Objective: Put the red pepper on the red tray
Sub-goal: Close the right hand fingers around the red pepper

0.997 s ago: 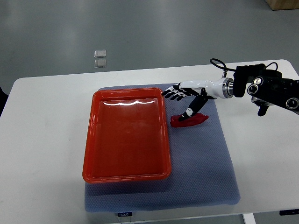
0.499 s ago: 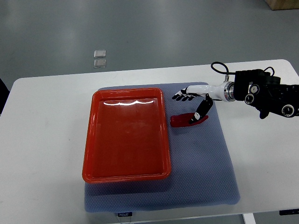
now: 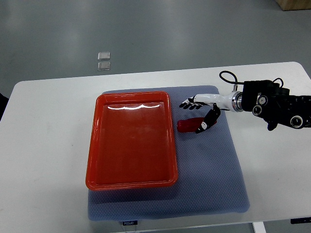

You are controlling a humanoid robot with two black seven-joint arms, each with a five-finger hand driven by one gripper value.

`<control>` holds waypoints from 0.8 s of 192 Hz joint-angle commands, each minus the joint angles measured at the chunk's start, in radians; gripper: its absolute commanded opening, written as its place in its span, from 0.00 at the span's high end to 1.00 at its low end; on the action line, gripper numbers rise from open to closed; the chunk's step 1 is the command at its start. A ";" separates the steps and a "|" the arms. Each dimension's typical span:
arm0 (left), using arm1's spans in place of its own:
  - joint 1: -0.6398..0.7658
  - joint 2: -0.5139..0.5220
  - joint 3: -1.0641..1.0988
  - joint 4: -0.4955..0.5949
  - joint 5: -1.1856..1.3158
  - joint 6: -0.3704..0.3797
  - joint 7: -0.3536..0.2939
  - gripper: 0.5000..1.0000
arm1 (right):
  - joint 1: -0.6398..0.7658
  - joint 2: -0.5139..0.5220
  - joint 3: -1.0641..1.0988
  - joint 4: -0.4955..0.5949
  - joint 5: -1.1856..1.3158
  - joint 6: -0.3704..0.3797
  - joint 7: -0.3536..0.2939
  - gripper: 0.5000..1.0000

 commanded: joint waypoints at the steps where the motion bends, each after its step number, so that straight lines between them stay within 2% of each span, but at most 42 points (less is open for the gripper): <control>1: 0.000 0.000 0.001 0.000 0.000 0.000 0.000 0.00 | -0.009 0.005 -0.001 0.000 -0.001 -0.003 0.001 0.20; 19: 0.000 0.000 0.001 0.000 0.000 0.000 0.000 0.00 | -0.010 0.006 -0.001 0.000 -0.002 -0.010 0.001 0.22; 66: 0.000 0.000 0.001 0.000 0.000 0.000 0.000 0.00 | -0.027 0.008 -0.002 0.000 -0.018 -0.034 0.006 0.39; 117: 0.000 0.000 0.001 0.000 0.000 0.000 0.000 0.00 | -0.042 0.008 -0.002 0.000 -0.027 -0.042 0.011 0.42; 132: 0.000 0.000 0.001 0.000 0.000 0.000 0.000 0.00 | -0.045 0.008 -0.002 0.000 -0.032 -0.042 0.012 0.50; 154: 0.002 0.000 0.001 0.000 0.000 0.000 0.000 0.00 | -0.049 0.008 -0.002 0.000 -0.033 -0.042 0.012 0.73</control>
